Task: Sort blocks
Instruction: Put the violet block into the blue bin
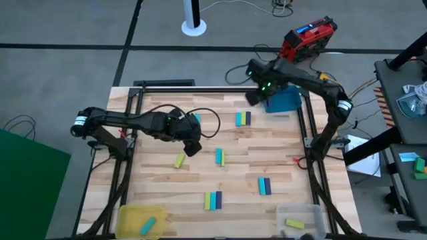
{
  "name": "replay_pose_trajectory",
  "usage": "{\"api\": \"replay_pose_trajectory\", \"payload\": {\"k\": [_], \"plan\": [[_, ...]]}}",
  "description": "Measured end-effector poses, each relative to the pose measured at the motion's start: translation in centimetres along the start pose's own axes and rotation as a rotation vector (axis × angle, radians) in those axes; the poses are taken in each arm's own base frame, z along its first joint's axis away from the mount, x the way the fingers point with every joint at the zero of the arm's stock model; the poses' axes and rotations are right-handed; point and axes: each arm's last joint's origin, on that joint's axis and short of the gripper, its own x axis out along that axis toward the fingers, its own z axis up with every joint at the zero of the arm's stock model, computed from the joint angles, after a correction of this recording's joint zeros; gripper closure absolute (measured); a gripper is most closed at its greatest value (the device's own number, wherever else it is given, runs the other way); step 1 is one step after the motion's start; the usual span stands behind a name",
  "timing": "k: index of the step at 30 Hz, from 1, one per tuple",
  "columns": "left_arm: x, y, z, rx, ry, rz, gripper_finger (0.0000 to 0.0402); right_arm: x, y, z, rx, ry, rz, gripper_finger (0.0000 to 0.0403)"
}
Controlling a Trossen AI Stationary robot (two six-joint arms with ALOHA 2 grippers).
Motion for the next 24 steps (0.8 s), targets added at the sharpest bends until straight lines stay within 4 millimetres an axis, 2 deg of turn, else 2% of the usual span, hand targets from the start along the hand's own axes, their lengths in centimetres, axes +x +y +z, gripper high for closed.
{"api": "replay_pose_trajectory", "payload": {"k": [6, 11, 14, 24], "plan": [[0.0, 0.0, 0.0, 0.000, 0.000, 0.000, 0.0244, 1.6, -6.5, 2.3, 0.115, 0.012, -0.053, 0.0351], [0.0, 0.0, -0.1, 0.003, 0.005, 0.004, 0.0244, 3.8, -10.4, 2.0, 0.206, 0.089, -0.087, 0.0351], [0.0, 0.0, 0.0, 0.002, 0.004, 0.004, 0.0244, 5.1, -11.2, 1.7, 0.211, 0.104, -0.092, 0.0351], [0.0, 0.1, 0.0, -0.002, 0.004, 0.004, 0.0244, 9.7, -11.1, 0.6, 0.199, 0.095, -0.085, 0.0351]]}}
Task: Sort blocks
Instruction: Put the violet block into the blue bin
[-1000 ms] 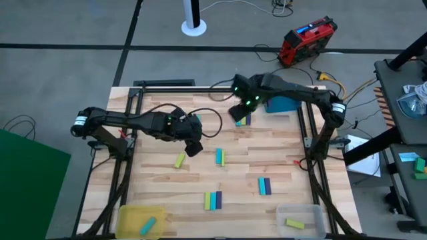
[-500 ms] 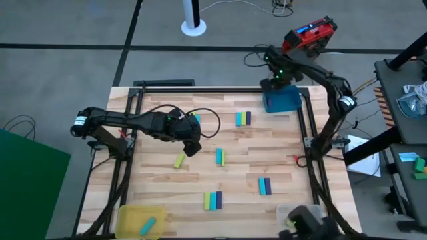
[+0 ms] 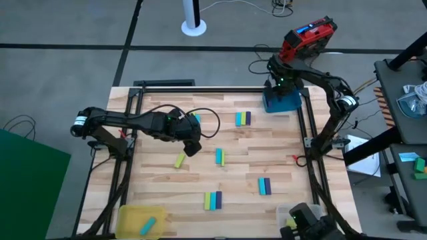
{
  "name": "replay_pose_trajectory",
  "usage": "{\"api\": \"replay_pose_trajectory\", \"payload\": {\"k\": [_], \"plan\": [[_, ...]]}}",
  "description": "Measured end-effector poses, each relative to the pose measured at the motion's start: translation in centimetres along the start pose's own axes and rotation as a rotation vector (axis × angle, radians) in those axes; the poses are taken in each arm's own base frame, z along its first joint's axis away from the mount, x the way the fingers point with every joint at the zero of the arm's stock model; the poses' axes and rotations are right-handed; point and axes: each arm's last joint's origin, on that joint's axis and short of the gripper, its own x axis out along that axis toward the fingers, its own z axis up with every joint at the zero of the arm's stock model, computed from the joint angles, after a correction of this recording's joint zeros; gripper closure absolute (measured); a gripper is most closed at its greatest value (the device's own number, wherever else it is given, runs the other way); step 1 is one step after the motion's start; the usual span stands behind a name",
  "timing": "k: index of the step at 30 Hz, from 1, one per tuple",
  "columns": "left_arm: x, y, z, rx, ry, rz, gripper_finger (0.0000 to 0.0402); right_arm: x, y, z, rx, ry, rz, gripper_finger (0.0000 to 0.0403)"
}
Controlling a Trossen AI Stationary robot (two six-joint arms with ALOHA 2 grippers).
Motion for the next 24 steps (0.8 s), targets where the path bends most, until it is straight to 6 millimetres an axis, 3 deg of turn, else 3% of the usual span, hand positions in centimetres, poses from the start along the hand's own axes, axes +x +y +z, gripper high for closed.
{"api": "replay_pose_trajectory", "payload": {"k": [5, 14, 24], "plan": [[0.0, 0.0, 0.0, -0.032, -0.002, -0.001, 0.0244, 1.2, -0.2, -1.1, -0.042, 0.036, -0.007, 0.0351], [0.0, 0.0, 0.0, -0.098, -0.002, -0.001, 0.0244, 0.8, -0.7, -2.2, -0.024, -0.138, 0.090, 0.0351], [0.0, 0.0, 0.0, -0.095, -0.002, -0.001, 0.0244, 1.5, -1.1, -2.6, 0.003, -0.124, 0.088, 0.0351]]}}
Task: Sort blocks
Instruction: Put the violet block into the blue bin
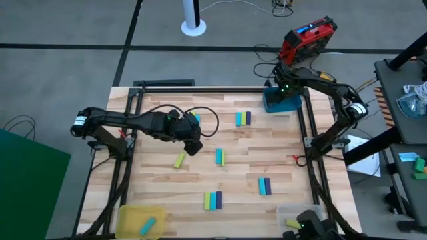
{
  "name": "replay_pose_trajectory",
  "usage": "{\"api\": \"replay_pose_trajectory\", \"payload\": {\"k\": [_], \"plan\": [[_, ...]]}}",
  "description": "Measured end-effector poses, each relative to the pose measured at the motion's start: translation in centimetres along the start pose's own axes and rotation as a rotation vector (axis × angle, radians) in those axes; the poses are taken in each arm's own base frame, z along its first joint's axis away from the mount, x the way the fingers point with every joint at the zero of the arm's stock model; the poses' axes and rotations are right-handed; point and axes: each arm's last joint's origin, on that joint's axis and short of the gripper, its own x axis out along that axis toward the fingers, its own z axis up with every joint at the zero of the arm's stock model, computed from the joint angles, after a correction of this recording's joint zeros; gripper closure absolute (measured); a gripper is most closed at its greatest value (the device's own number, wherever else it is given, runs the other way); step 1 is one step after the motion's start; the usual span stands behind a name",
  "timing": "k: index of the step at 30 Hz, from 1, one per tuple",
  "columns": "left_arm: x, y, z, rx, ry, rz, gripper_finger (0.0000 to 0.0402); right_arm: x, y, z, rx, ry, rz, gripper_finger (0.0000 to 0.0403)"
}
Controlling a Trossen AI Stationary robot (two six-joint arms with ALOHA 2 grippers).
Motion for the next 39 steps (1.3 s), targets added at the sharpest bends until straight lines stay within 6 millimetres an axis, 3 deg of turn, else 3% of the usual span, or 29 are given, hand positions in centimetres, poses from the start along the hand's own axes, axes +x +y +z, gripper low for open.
{"api": "replay_pose_trajectory", "payload": {"k": [25, 35, 39], "plan": [[0.0, 0.0, 0.0, 0.043, 0.000, 0.001, 0.0244, 0.2, 0.0, 0.2, 0.029, -0.001, -0.004, 0.0335], [0.0, 0.0, 0.0, 0.035, 0.000, 0.000, 0.0244, -0.1, 0.1, 0.5, 0.021, -0.019, 0.000, 0.0291], [0.0, 0.0, 0.0, 0.054, 0.000, 0.000, 0.0244, -1.2, 0.1, 0.9, 0.002, -0.052, 0.008, 0.0272]]}}
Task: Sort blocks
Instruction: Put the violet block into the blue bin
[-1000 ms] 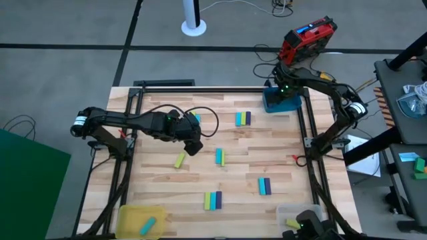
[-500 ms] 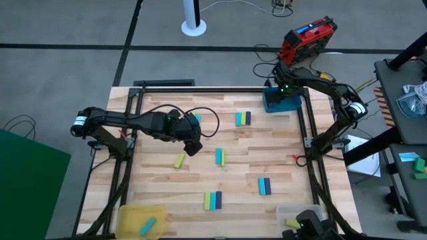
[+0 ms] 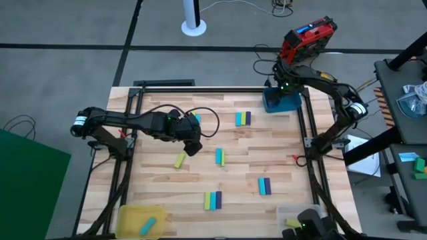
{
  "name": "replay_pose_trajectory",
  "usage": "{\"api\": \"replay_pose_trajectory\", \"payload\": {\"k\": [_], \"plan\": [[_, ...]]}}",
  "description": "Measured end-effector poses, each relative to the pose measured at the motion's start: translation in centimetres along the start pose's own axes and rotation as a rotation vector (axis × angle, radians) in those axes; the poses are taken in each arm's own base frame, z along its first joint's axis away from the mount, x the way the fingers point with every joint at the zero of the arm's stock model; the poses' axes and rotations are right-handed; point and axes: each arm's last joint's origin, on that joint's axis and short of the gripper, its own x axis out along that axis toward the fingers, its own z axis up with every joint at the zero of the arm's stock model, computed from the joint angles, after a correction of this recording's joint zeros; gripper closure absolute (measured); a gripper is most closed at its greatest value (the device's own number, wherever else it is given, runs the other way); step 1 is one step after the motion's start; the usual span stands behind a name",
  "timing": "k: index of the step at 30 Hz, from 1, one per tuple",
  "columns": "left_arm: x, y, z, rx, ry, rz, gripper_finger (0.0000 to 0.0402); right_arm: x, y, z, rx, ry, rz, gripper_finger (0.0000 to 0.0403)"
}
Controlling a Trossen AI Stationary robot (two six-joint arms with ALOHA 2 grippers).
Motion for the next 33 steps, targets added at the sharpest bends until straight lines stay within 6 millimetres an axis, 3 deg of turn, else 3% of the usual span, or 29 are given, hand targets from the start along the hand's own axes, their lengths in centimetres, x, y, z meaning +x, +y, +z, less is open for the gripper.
{"api": "replay_pose_trajectory", "payload": {"k": [9, 15, 19, 24, 28, 33], "plan": [[0.0, 0.1, 0.1, 0.009, -0.001, 0.001, 0.0244, -6.2, -0.1, 1.0, -0.020, -0.199, 0.046, 0.0245], [0.0, 0.0, 0.0, -0.042, 0.003, -0.006, 0.0244, -10.4, 0.0, -0.4, -0.034, -0.318, 0.095, 0.0249], [0.0, 0.0, 0.0, -0.054, 0.004, -0.006, 0.0244, -11.9, 0.1, -1.6, -0.014, -0.341, 0.116, 0.0266], [0.0, 0.0, 0.0, -0.054, 0.003, -0.006, 0.0244, -10.1, 0.2, -1.8, 0.027, -0.259, 0.102, 0.0326], [0.0, 0.0, 0.0, -0.044, 0.004, -0.006, 0.0244, -6.7, 0.9, -1.1, 0.006, -0.134, 0.136, 0.0384], [0.0, 0.0, 0.0, -0.054, 0.004, -0.006, 0.0244, -1.5, 1.8, 0.0, -0.026, 0.036, 0.094, 0.0390]]}}
